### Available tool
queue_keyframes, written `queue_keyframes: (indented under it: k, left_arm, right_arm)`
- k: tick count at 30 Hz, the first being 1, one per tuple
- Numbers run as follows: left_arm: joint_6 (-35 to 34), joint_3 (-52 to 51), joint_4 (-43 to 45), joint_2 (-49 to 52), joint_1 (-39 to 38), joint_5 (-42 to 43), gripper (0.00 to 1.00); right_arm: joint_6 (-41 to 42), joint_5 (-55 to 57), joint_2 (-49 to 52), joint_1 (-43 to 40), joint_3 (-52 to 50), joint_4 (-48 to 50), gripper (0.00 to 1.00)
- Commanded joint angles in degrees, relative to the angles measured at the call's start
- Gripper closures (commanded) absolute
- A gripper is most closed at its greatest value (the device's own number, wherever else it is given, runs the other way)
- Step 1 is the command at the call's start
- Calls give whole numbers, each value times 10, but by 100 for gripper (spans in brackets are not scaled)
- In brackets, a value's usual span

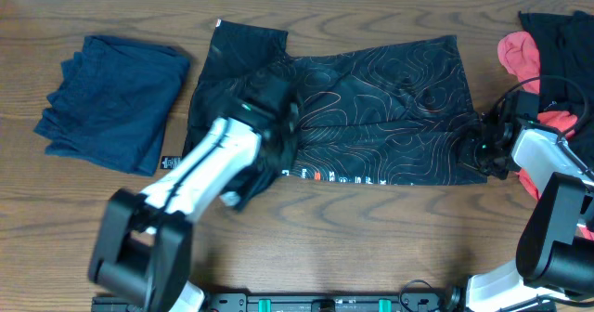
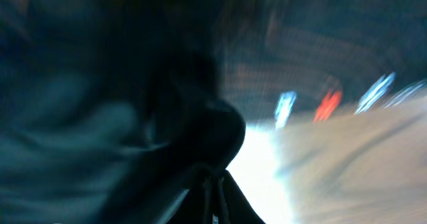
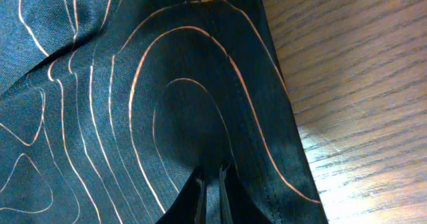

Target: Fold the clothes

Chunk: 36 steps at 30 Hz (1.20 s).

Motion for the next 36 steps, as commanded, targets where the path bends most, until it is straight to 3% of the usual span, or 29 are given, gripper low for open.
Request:
queue_keyframes:
  k: [1, 8, 19, 22, 25, 28, 36]
  left_arm:
    - [16, 51, 31, -26, 38, 2, 94]
    - [16, 58, 138, -7, 59, 58, 95]
    - [14, 58, 160, 47, 54, 58, 93]
    - [31, 59, 165, 37, 62, 55, 64]
    - [35, 59, 141, 14, 82, 10, 48]
    - [19, 59, 90, -10, 115, -49, 43]
    - [-42, 32, -20, -13, 182, -54, 43]
  right_arm:
    - [-7, 11, 10, 5, -18, -7, 92]
    - [-7, 11, 10, 5, -18, -8, 92]
    - [-7, 11, 10, 5, -18, -6, 92]
    - [-7, 11, 10, 5, -18, -6, 92]
    - [-7, 11, 10, 5, -18, -8, 91]
    - [-7, 11, 10, 5, -18, -6, 90]
    - [-6, 31, 9, -7, 15, -20, 81]
